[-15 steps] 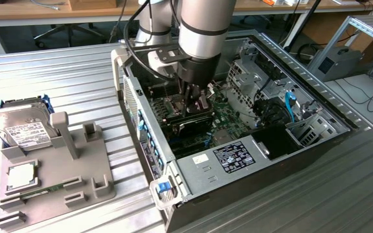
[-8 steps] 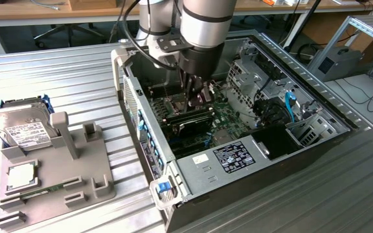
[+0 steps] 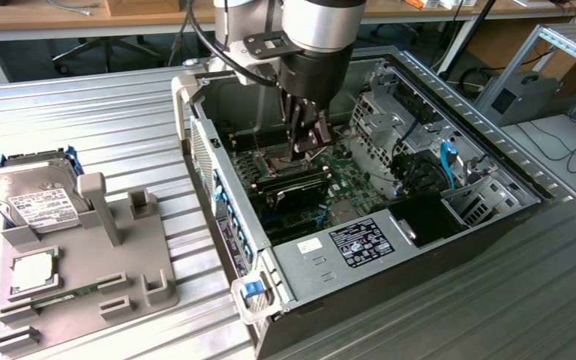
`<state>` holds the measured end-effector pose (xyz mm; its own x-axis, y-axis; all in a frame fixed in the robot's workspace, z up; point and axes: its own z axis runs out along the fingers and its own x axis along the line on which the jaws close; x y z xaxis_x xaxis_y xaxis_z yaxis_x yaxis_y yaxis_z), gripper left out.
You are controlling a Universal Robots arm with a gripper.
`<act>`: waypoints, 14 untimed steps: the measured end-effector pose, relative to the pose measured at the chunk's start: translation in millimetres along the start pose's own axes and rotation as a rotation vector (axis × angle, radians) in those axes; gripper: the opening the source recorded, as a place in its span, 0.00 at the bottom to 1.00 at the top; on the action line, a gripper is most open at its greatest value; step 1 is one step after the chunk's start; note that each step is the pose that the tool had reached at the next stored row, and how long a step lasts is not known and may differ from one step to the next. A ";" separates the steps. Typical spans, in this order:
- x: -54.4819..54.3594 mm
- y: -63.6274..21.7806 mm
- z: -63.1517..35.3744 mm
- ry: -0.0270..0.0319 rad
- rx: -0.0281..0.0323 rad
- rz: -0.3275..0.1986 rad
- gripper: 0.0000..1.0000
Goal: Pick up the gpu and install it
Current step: 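Press down on the gpu until it lock into place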
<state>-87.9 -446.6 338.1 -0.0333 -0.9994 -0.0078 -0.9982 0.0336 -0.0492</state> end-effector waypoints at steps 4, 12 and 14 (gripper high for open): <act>-0.1 -0.4 -9.0 0.0007 0.0003 0.002 0.11; -0.1 -0.6 -13.7 0.0010 0.0006 0.004 0.11; -0.1 -0.6 -13.7 0.0010 0.0007 0.004 0.11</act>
<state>-87.9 -446.6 351.7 -0.0373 -0.9993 -0.0070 -0.9980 0.0376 -0.0498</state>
